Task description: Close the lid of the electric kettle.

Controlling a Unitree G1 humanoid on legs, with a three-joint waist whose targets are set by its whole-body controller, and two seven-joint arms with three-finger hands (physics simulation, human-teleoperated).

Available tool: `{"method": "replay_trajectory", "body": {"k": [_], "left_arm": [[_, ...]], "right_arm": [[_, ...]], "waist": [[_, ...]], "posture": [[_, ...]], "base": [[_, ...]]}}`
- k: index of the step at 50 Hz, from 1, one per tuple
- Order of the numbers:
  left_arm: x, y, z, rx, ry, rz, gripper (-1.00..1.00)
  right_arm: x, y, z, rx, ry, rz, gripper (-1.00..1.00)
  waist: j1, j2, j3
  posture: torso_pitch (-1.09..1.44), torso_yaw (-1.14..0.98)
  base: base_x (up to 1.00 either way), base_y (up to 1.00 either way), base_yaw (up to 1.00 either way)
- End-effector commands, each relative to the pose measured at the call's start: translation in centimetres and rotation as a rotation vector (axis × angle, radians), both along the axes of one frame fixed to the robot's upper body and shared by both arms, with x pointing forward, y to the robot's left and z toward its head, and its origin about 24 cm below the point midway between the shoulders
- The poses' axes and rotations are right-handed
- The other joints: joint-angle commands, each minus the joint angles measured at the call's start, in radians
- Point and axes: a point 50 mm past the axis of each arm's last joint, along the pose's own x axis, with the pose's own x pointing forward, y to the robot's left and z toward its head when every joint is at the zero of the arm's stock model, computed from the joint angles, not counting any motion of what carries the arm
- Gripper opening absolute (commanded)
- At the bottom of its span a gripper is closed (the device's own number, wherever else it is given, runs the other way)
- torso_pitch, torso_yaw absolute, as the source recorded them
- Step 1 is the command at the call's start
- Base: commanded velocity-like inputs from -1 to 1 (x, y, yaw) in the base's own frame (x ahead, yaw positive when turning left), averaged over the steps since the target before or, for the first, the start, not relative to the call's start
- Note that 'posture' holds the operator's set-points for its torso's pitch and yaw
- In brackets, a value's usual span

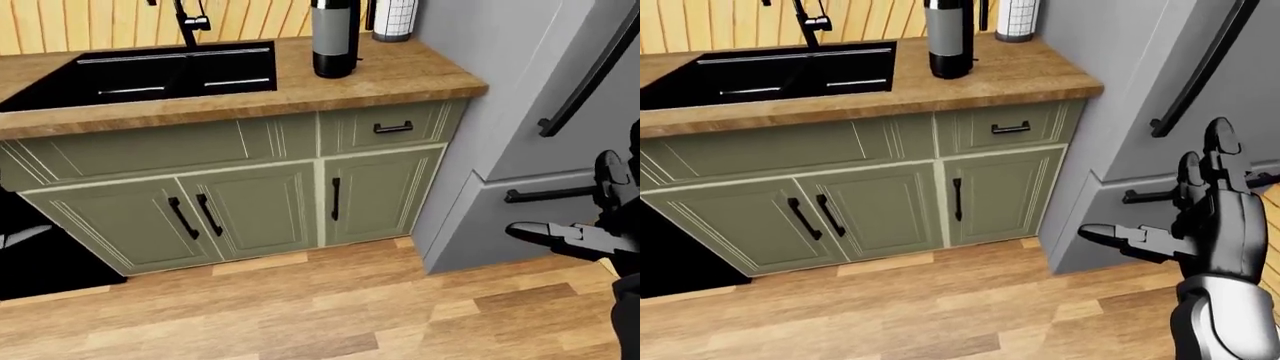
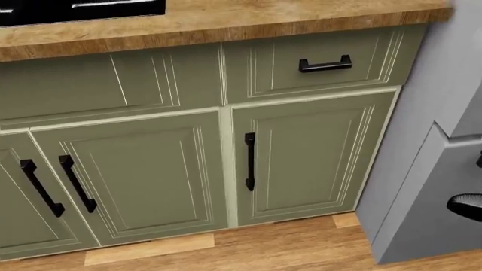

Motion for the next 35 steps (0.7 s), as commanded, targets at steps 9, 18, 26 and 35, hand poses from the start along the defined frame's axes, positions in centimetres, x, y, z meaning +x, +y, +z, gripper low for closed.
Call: {"method": "replay_trajectory", "body": {"k": [9, 18, 26, 35], "left_arm": [[-0.64, -0.09, 1.93, 0.065, -0.073, 0.012, 1.0], [-0.64, -0.12, 1.85, 0.063, -0.071, 0.012, 1.0], [-0.65, -0.08, 1.92, 0.062, -0.072, 0.013, 1.0], [-0.71, -0.06, 1.86, 0.061, -0.07, 0.014, 1.0]], "right_arm": [[-0.4, 0.51, 1.64, -0.051, -0.081, 0.018, 1.0], [-0.38, 0.53, 1.64, -0.051, -0.082, 0.017, 1.0], [-0.32, 0.5, 1.61, -0.05, -0.083, 0.017, 1.0], [-0.39, 0.58, 1.56, -0.052, -0.081, 0.017, 1.0]], "waist": [[0.004, 0.047, -0.015], [0.027, 0.014, -0.009], [0.004, -0.054, -0.016], [-0.019, 0.057, -0.025]], "posture": [[0.0, 0.0], [0.0, 0.0], [0.0, 0.0], [0.0, 0.0]], "base": [[0.37, 0.0, 0.0], [0.37, 0.0, 0.0], [0.37, 0.0, 0.0], [0.37, 0.0, 0.0]]}}
